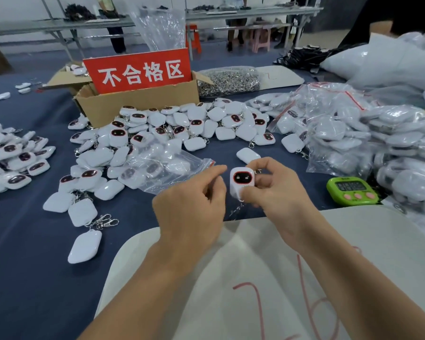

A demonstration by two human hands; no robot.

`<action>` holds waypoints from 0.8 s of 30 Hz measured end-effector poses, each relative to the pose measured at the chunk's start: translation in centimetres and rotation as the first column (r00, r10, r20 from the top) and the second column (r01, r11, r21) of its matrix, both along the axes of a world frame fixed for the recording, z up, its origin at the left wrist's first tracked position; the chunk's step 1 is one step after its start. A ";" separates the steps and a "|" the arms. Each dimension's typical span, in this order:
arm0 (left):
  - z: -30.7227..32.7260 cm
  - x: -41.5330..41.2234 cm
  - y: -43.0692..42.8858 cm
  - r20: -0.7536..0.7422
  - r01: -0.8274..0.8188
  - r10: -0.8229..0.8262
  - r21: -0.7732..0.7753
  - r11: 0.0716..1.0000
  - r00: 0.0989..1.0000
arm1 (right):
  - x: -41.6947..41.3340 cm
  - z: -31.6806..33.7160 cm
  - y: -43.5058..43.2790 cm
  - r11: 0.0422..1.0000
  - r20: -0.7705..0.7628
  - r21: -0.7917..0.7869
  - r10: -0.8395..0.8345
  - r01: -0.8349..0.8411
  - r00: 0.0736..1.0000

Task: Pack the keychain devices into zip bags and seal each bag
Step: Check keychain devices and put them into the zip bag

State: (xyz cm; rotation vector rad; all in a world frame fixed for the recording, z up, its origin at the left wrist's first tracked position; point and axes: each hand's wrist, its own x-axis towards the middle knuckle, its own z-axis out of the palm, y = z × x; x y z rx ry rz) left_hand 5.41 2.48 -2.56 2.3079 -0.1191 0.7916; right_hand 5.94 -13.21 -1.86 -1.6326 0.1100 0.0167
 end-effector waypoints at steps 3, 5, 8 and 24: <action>0.5 1.0 2.1 0.011 -0.143 0.147 0.293 0.945 0.989 | 0.3 0.1 -0.5 0.996 -0.039 0.063 -0.062 0.064 0.997; 0.5 1.4 3.2 -0.205 -0.066 0.175 0.449 0.891 0.963 | 0.2 0.3 -0.5 0.980 -0.054 0.192 -0.033 0.043 0.998; 0.3 1.4 3.5 -0.269 -0.152 0.242 0.317 0.936 0.932 | 0.2 0.8 -0.3 0.897 -0.087 0.442 0.038 0.004 0.996; 0.4 0.4 0.5 -0.147 0.012 -0.033 -0.147 0.989 0.989 | -0.1 -0.3 1.6 0.986 0.035 -0.162 0.039 -0.033 0.999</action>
